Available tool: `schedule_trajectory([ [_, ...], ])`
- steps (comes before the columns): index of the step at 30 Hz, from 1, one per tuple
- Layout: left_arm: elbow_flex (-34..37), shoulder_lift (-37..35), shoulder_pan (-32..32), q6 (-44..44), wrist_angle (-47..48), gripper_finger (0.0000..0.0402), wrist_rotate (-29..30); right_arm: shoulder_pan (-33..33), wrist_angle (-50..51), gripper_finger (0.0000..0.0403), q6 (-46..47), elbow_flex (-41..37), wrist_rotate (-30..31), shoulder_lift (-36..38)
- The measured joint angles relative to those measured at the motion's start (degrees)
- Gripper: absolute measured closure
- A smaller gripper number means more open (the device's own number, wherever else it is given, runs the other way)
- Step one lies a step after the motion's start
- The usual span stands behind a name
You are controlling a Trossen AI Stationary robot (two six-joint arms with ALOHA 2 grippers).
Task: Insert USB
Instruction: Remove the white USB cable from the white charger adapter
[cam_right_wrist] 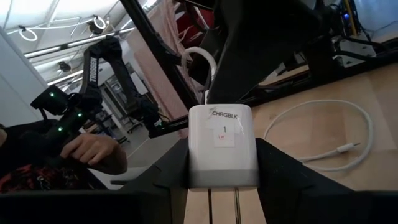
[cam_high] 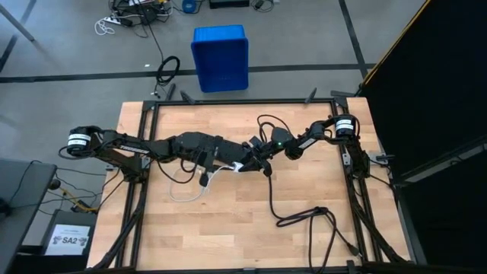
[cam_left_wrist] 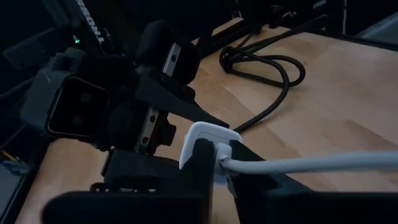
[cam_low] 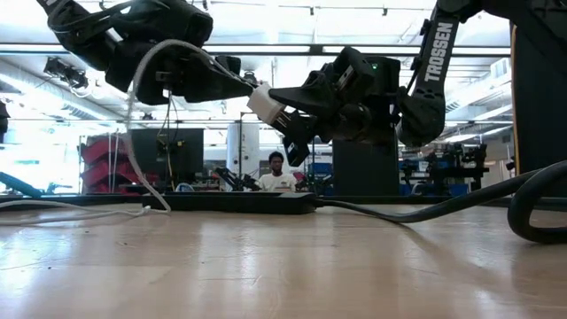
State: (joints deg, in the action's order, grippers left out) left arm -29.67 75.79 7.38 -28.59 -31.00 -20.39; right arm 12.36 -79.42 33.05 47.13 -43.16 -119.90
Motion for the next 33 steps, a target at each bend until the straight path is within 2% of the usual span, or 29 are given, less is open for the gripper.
schedule_trajectory([
  [9,0.00,0.00,-0.04,-0.03,-0.02,0.0397,-0.23,-0.04,-0.45,0.0281,0.14,0.00,0.02,0.00],
  [15,0.00,0.02,-0.02,0.65,-0.50,0.0399,-0.09,-0.62,-1.51,0.0202,0.07,0.83,0.35,0.00],
  [20,0.00,0.04,-0.04,0.62,-2.05,0.0400,-0.73,-1.09,-1.39,0.0177,0.20,2.82,-0.72,0.00],
  [25,0.00,0.04,-0.04,0.65,-1.81,0.0400,-0.73,-1.05,4.00,0.0202,-1.57,4.87,-1.66,0.00],
  [30,0.02,0.07,-0.04,0.48,-1.25,0.0400,-0.84,-1.07,8.62,0.0281,-4.47,6.08,-2.78,0.00],
  [33,0.02,0.07,-0.04,0.34,-0.90,0.0400,-0.84,-1.06,8.77,0.0285,-4.49,6.16,-3.15,0.00],
])
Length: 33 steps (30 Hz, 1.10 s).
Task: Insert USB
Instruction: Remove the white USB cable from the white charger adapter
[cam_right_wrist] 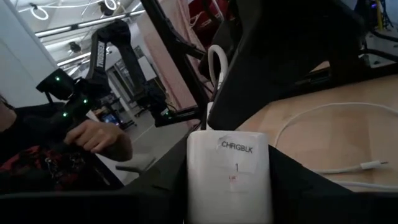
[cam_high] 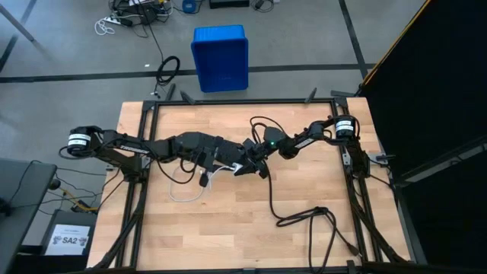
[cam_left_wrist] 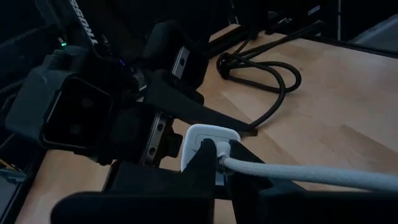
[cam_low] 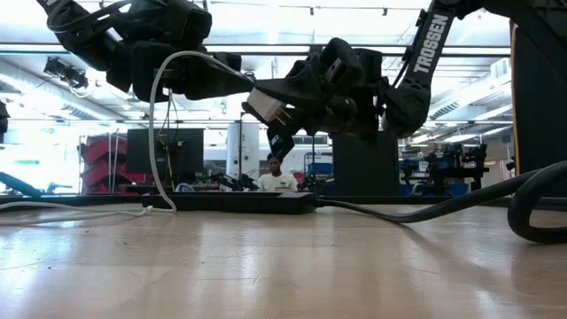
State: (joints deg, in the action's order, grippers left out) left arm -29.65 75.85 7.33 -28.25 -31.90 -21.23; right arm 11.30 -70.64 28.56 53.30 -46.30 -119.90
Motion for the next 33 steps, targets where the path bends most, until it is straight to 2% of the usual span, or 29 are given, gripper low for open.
schedule_trajectory([
  [15,-0.04,-0.08,0.15,-0.21,2.96,0.0400,0.69,0.34,4.52,0.0285,-1.38,0.11,0.14,0.00],
  [26,0.00,-5.33,0.16,-1.32,9.04,0.0401,1.49,0.60,8.88,0.0285,-3.03,-0.13,0.00,-0.09],
  [33,0.00,-5.84,0.15,-0.77,12.24,0.0401,2.13,1.38,9.07,0.0286,-2.68,-0.09,0.02,-0.09],
])
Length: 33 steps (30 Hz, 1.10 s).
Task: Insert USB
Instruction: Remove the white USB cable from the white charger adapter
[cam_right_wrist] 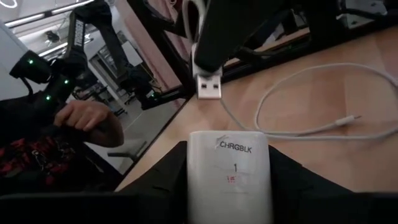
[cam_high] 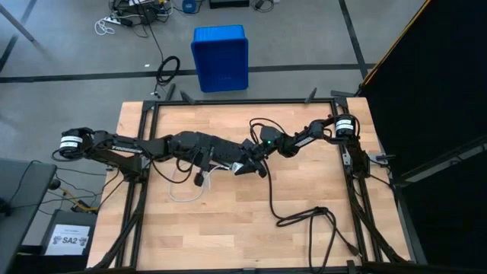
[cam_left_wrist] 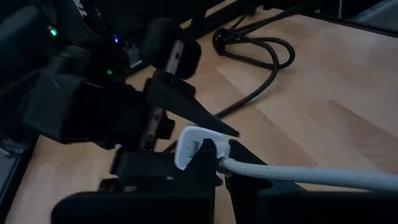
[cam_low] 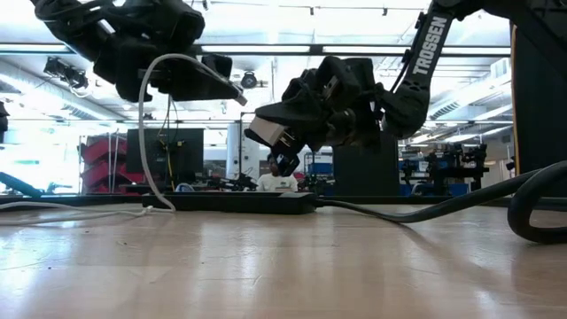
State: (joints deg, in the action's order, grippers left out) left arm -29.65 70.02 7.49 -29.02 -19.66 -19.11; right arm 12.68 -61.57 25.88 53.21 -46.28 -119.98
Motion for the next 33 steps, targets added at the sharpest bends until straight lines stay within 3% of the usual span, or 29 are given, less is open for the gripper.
schedule_trajectory([
  [5,-0.02,0.00,-0.16,1.23,5.70,0.0401,0.30,0.73,4.93,0.0286,0.56,0.02,-1.00,0.02],
  [9,-0.01,0.02,-1.25,2.33,9.57,0.0401,3.18,0.26,10.08,0.0286,-4.41,0.11,-3.40,0.13],
  [13,0.00,0.04,-2.82,2.55,11.39,0.0401,7.13,-2.23,14.43,0.0286,-11.72,0.17,-1.27,0.69],
  [17,-0.02,0.09,-3.64,2.65,11.52,0.0401,9.23,-5.85,26.94,0.0286,-21.50,0.13,8.03,4.15],
  [24,-0.01,0.18,-3.97,3.19,11.13,0.0401,9.54,-11.42,50.91,0.0286,-32.25,0.04,36.06,10.27],
  [31,-0.02,2.07,-4.46,3.79,8.25,0.0401,9.75,-12.56,52.52,0.0286,-30.42,0.24,39.82,9.88],
  [33,-0.02,2.47,-4.61,3.81,7.92,0.0401,10.32,-12.54,52.25,0.0261,-30.48,0.12,40.38,10.45],
])
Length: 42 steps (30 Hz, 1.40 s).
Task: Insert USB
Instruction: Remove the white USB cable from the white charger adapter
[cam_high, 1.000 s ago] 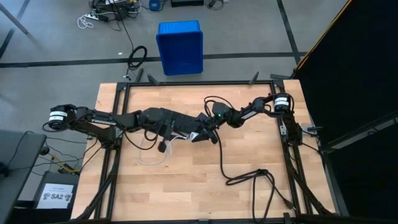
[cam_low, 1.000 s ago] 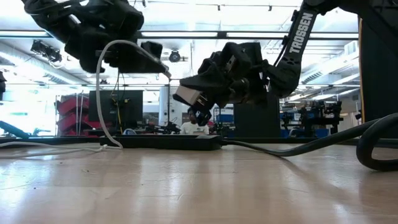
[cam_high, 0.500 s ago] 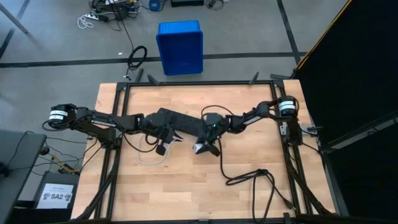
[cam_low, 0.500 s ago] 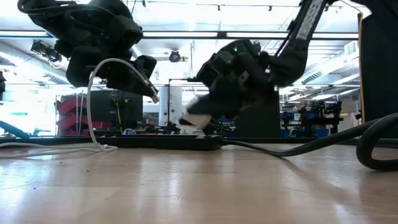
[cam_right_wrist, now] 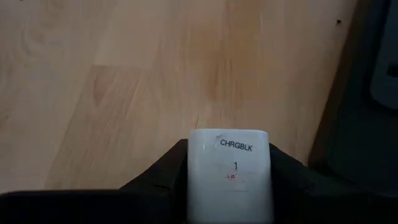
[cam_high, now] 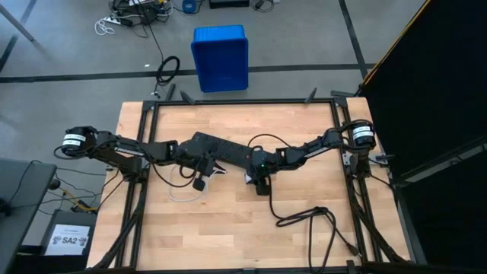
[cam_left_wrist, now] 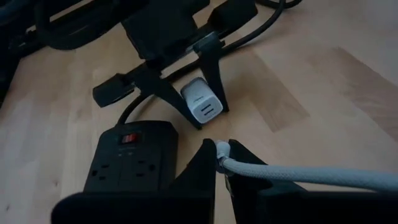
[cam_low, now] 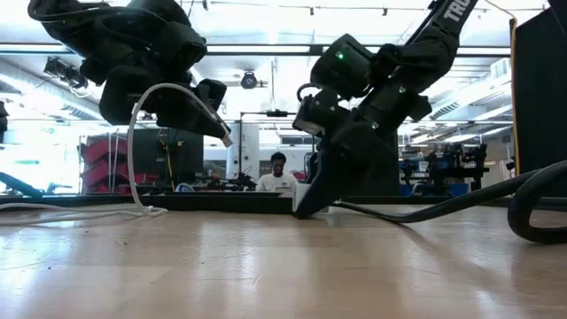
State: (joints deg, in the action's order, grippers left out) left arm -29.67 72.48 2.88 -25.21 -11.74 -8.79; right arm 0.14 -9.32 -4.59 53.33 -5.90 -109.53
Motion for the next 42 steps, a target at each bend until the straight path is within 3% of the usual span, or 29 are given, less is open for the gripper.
schedule_trajectory([
  [5,0.00,0.40,-0.01,0.20,0.07,0.0401,1.10,0.12,-0.11,0.0156,-1.09,-0.27,2.01,2.86],
  [10,0.00,0.40,-0.01,0.11,-1.47,0.0401,1.68,0.11,-1.58,0.0119,-1.99,-0.18,4.68,7.02],
  [18,0.00,0.40,-0.01,-1.45,-4.90,0.0401,1.68,-1.98,-17.08,0.0153,-9.41,-0.05,9.28,7.82],
  [21,0.00,0.42,-0.01,-1.59,-8.51,0.0401,1.69,-1.90,-17.40,0.0173,-8.16,-0.07,10.24,7.69],
  [25,0.00,0.42,-0.01,-4.02,-15.23,0.0401,3.96,-0.65,-18.19,0.0194,-2.03,-0.09,5.46,7.51],
  [35,0.00,0.88,-0.35,-15.77,-24.56,0.0401,22.69,0.44,-30.04,0.0216,4.82,-0.09,-0.91,7.45],
  [42,-0.02,6.32,-2.12,-21.05,-31.50,0.0401,27.18,2.18,-31.80,0.0212,8.19,-0.09,-1.70,7.45],
])
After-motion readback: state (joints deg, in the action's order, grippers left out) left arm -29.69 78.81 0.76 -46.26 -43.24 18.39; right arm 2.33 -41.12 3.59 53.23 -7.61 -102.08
